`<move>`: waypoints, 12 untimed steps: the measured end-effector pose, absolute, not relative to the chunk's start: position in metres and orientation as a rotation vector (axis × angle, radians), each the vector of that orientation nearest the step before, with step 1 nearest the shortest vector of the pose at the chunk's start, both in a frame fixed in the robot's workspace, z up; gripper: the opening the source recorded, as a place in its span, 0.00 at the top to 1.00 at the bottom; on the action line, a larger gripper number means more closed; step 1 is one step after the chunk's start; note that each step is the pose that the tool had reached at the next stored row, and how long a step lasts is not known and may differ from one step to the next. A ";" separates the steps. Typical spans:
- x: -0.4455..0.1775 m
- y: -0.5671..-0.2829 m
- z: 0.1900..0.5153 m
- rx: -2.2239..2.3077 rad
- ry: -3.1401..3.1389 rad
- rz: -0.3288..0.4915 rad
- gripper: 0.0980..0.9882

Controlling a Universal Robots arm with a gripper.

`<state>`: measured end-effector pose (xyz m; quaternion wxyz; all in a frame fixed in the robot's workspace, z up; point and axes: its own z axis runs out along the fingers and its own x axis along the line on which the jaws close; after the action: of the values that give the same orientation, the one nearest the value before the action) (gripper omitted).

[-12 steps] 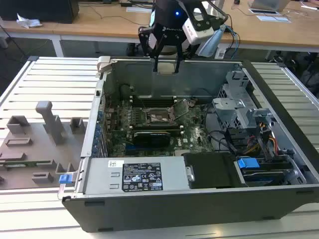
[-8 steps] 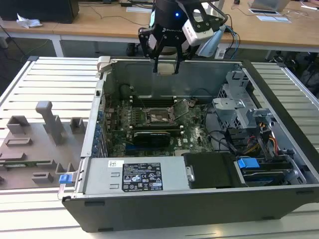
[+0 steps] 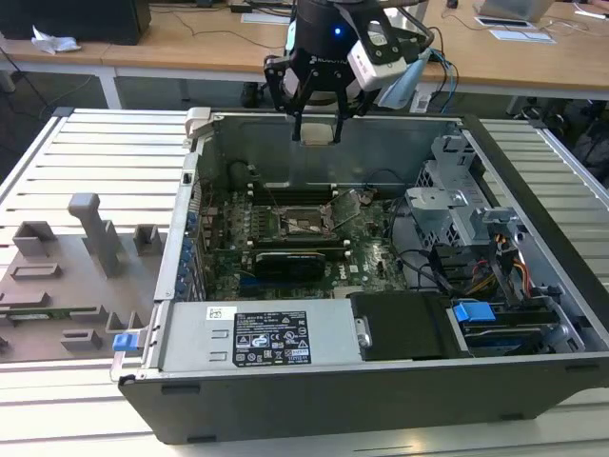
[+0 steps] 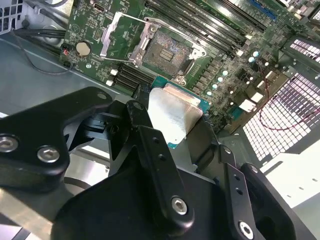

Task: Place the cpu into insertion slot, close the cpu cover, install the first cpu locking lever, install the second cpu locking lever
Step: 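Place the cpu into insertion slot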

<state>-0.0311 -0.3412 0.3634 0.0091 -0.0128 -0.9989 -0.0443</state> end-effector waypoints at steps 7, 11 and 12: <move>-0.031 -0.341 0.353 -0.040 -3.120 -0.138 0.50; -0.031 -0.341 0.351 -0.040 -3.120 -0.138 0.50; -0.031 -0.341 0.351 -0.040 -3.120 -0.138 0.50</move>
<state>-0.0312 -0.3412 0.3507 0.0091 -0.0128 -0.9989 -0.0443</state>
